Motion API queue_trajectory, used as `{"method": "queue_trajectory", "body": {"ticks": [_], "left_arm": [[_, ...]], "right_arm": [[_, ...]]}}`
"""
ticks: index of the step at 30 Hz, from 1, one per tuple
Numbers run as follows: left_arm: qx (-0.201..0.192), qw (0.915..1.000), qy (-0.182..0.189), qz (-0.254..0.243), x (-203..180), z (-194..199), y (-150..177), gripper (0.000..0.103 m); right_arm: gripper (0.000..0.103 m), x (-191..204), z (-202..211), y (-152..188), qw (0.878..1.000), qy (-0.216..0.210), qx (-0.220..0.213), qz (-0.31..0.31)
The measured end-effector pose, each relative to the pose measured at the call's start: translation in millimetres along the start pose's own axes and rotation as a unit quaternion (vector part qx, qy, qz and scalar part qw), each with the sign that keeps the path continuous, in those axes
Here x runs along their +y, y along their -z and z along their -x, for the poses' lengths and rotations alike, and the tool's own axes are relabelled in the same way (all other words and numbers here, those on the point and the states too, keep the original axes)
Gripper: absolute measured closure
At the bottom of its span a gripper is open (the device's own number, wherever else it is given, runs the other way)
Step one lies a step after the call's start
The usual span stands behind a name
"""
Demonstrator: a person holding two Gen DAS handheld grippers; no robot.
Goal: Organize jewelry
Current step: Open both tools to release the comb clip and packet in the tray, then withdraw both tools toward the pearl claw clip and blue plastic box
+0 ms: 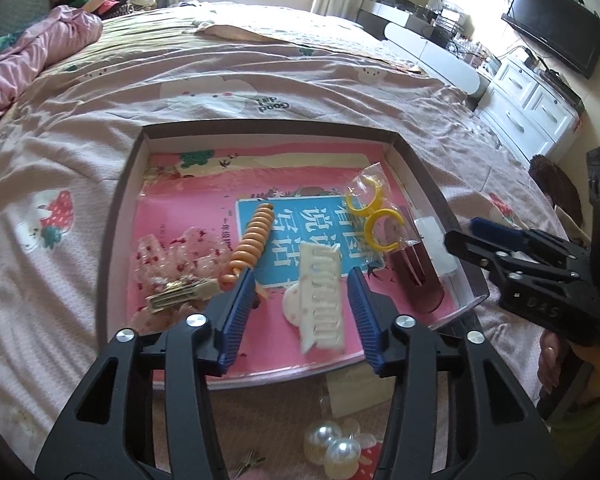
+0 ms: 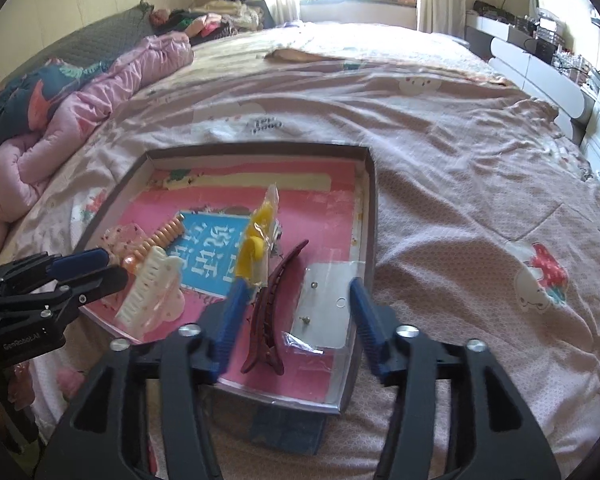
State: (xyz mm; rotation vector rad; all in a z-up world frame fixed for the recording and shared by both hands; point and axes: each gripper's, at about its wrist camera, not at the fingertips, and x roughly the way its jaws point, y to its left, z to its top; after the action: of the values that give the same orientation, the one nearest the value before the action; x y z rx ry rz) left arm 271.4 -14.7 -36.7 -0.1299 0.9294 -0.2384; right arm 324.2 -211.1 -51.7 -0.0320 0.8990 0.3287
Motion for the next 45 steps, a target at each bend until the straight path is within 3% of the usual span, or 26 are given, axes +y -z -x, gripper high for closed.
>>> {"method": "queue_trajectory", "body": {"ticks": [2,6,8,12,14,17,21,45], "left_arm": [[-0.002,1.0,-0.002,0.003,1,6,3,0.06],[-0.009,0.9999,-0.005,0.007,3,18,6,0.054],[-0.011,0.9999,-0.005,0.009,3,23,7,0.052],[-0.018,0.9997,-0.005,0.014,4,33,9,0.04],[-0.023,0.9996,-0.007,0.013,4,40,11,0.04],[-0.032,0.9993,-0.01,0.015,3,49,12,0.025],[-0.044,0.9988,-0.009,0.019,2,62,14,0.016],[-0.097,0.994,-0.027,0.042,12,126,32,0.012]], "right_arm": [[0.03,0,9,0,1.0,0.006,-0.012,-0.002],[0.022,2,28,3,0.999,0.009,-0.033,-0.005],[0.014,3,35,4,0.999,0.013,-0.039,-0.005],[0.012,6,52,7,0.999,0.013,-0.053,-0.005],[0.008,7,59,9,0.998,0.016,-0.061,-0.008],[0.008,6,68,12,0.997,0.013,-0.068,-0.014],[0.008,6,79,15,0.997,0.013,-0.077,-0.02],[0.007,21,145,29,0.992,-0.005,-0.124,-0.001]]}}
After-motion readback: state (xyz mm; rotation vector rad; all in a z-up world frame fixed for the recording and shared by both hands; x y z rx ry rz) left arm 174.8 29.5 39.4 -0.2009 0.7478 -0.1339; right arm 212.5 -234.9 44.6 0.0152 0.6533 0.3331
